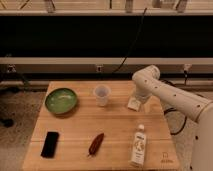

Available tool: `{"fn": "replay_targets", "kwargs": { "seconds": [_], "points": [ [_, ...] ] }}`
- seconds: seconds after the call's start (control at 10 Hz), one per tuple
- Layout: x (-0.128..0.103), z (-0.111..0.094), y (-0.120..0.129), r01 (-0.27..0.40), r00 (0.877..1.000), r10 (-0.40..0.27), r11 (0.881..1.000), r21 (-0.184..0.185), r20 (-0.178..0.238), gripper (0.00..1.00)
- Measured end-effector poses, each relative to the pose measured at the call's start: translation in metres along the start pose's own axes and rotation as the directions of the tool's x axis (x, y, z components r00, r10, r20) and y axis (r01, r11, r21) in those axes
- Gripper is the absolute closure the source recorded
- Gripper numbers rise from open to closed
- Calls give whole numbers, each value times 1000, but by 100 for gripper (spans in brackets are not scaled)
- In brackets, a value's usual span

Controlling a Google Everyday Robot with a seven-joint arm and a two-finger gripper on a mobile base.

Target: Place the white sponge in the ceramic cup

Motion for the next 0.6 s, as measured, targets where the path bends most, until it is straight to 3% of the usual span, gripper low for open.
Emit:
{"fn": "replay_targets", "kwargs": {
  "seconds": [0.6],
  "points": [
    [0, 17, -6, 17, 999, -16, 1000, -24, 33, 20]
  ]
}}
